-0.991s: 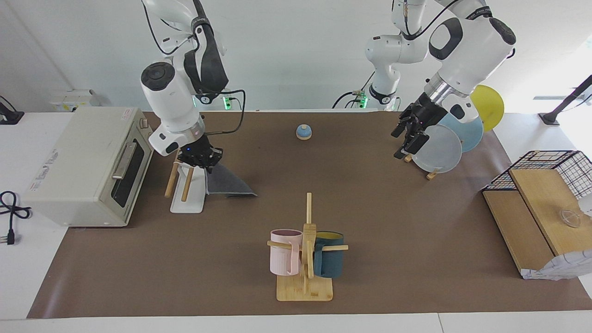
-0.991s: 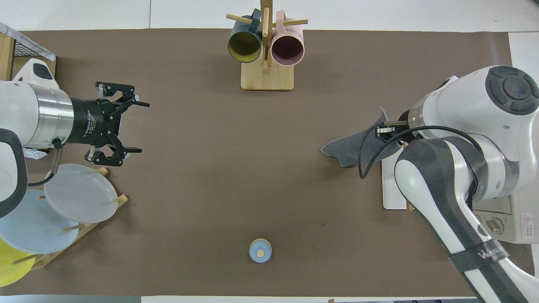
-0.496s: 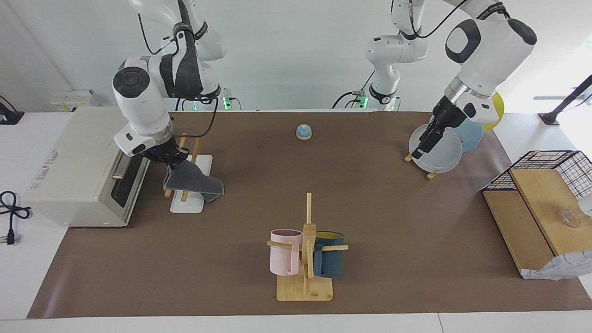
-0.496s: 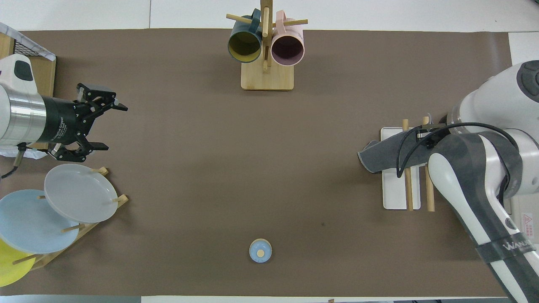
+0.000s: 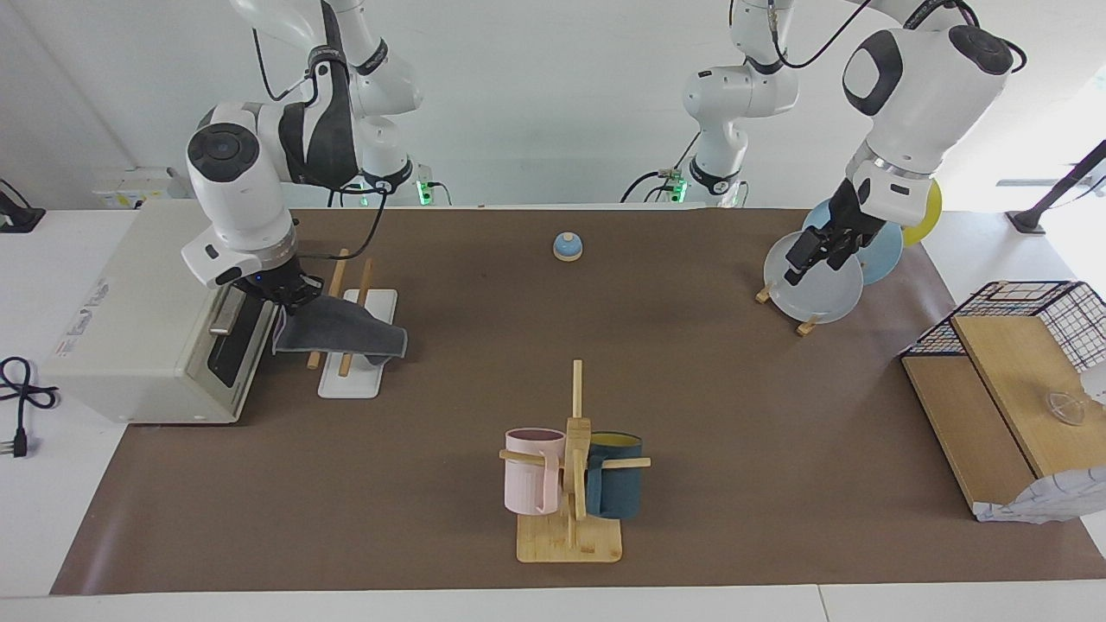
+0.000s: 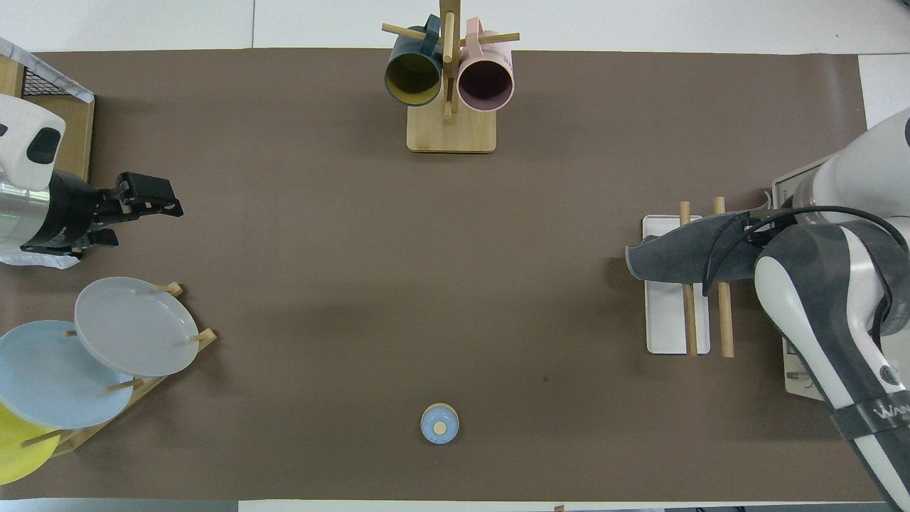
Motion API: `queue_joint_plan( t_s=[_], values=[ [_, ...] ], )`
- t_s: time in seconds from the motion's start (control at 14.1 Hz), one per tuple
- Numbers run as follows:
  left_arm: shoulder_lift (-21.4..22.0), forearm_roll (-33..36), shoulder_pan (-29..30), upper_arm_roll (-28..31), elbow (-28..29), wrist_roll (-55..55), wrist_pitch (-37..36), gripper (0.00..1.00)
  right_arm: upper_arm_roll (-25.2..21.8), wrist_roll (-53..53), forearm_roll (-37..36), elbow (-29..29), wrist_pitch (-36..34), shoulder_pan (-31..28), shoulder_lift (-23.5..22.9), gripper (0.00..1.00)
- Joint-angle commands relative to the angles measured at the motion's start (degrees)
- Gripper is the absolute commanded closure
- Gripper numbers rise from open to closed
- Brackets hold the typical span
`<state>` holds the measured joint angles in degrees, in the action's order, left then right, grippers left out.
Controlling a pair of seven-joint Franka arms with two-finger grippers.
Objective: Fold towel and hang on rack
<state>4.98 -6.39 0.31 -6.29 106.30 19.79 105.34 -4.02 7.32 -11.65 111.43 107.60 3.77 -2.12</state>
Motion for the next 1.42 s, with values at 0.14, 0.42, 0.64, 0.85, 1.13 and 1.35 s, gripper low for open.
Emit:
queue_joint_plan(
  t_s=[0.14, 0.42, 0.64, 0.85, 1.13, 1.35],
  values=[
    [-2.51, 5.76, 0.57, -0.30, -7.66, -12.21, -11.36, 0.00, 0.68, -0.55, -1.18, 1.33, -0.99, -1.84, 1.25, 1.00],
    [-3.22, 5.95, 0.48, -0.21, -10.85, -16.45, -19.90, 0.00, 0.77, -0.55, -1.01, 1.33, -0.99, -1.67, 1.25, 1.00],
    [-1.91, 5.34, 0.48, 0.05, -7.79, -16.80, -19.66, 0.00, 0.77, -0.73, -0.65, 1.07, -1.08, -2.37, 1.25, 0.76],
    [-1.73, 4.99, -0.13, 0.14, -6.54, -16.19, -16.40, 0.00, 0.77, -1.43, -0.65, 0.63, -1.08, -2.37, 1.25, 0.00],
    [-4.79, 5.16, -2.24, 2.07, -10.93, -16.45, -16.83, 0.00, 1.21, -2.05, -0.13, -3.84, -5.63, -1.67, 2.03, 0.00],
    [-4.81, 5.60, -2.07, 2.16, -11.55, -16.71, -16.93, 0.00, 1.47, -2.66, 1.97, -8.58, -10.46, -1.67, 1.69, 0.00]
  ],
)
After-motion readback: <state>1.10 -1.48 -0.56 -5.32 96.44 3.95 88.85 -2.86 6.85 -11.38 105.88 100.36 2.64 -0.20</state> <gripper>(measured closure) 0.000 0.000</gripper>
